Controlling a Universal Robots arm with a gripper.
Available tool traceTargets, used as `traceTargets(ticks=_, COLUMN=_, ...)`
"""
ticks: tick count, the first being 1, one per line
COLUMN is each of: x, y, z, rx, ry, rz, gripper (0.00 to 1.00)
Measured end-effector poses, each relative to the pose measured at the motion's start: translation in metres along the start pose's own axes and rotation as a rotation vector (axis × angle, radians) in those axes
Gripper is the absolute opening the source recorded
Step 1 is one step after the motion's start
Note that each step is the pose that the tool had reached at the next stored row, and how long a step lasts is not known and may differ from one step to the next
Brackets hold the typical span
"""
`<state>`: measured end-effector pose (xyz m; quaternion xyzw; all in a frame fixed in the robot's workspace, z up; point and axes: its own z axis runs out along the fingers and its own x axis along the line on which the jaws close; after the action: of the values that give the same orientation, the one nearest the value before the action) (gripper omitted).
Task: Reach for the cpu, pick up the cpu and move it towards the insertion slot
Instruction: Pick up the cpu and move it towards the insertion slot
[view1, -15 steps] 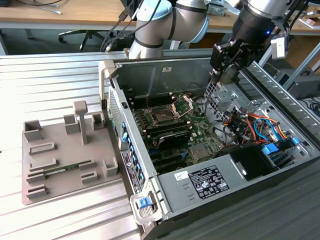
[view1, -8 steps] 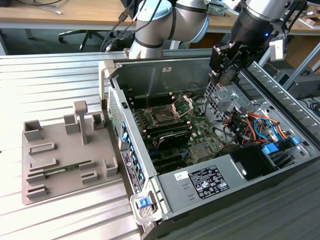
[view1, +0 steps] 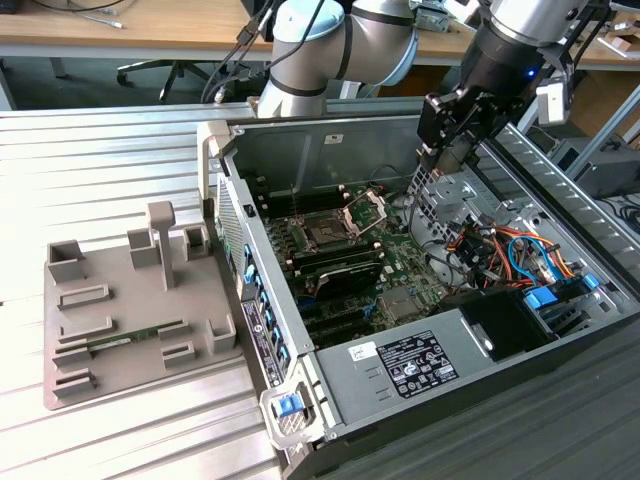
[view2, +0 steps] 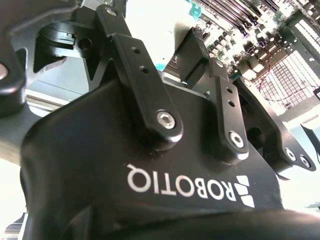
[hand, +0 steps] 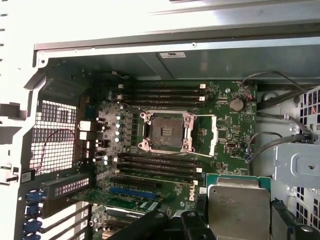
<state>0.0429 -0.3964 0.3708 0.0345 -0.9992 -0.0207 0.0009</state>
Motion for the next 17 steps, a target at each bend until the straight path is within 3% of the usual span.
traceTargets(ticks=17, x=0.0005, y=-0.0001, z=0.0072, rx=0.0, ry=0.0, rz=0.0, gripper=0.55)
